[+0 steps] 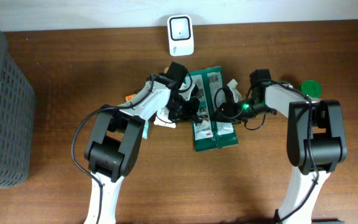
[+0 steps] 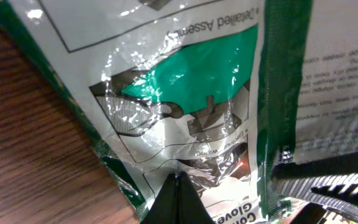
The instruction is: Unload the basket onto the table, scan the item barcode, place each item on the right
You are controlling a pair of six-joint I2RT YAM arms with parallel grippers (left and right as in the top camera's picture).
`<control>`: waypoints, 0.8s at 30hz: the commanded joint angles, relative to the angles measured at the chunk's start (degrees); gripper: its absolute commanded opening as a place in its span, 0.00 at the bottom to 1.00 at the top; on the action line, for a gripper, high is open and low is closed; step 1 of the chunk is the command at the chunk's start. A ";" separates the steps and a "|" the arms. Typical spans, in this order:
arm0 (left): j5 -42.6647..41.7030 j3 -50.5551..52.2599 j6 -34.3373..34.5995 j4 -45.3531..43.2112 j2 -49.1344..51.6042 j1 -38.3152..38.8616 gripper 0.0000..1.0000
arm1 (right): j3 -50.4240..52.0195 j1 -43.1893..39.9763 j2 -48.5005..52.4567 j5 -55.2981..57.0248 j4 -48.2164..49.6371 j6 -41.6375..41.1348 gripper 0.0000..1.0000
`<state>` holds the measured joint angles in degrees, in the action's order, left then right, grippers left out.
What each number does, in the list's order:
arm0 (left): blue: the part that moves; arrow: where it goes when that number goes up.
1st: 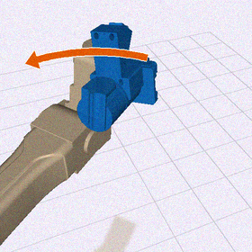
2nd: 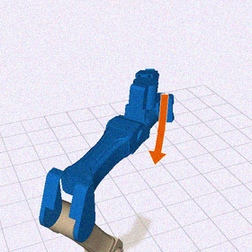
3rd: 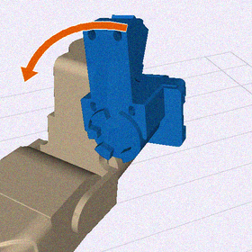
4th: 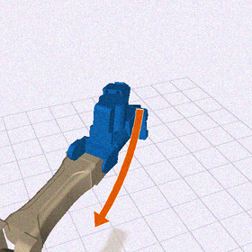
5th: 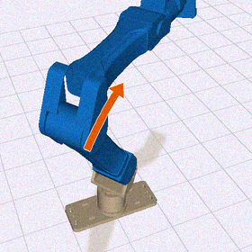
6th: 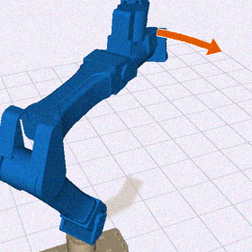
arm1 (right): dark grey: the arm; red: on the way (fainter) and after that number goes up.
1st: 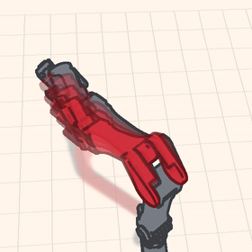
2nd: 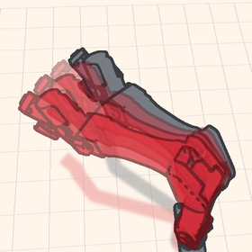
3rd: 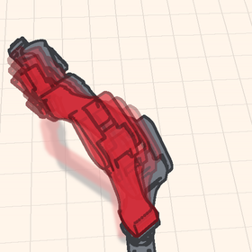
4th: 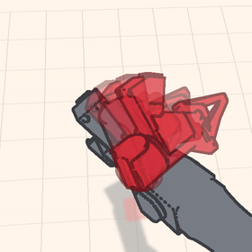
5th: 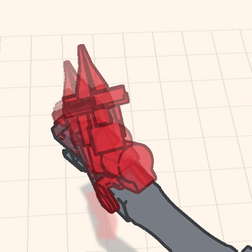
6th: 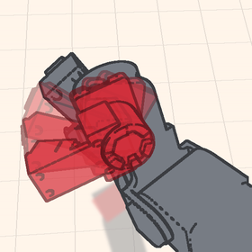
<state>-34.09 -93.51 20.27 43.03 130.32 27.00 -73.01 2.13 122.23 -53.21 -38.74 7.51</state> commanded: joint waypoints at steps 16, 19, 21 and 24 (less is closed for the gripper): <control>6.23 -11.98 -4.09 7.50 -18.86 -15.96 0.13 | -4.07 -1.36 -25.09 10.97 -8.85 1.70 0.04; 12.63 -11.96 -4.07 10.14 -19.06 -20.26 0.32 | -4.11 -1.36 -29.77 1.97 -8.87 5.92 0.04; 17.27 -11.96 -4.07 11.87 -18.99 -22.62 0.65 | -4.15 -1.33 -32.30 -0.92 -8.87 7.28 0.04; 20.55 -11.96 -4.07 12.70 -18.99 -25.16 1.00 | -4.22 -1.33 -34.84 -4.26 -8.81 9.03 0.04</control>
<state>-19.22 -105.58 16.58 55.16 111.11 3.68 -76.20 1.10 90.96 -51.22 -47.62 13.15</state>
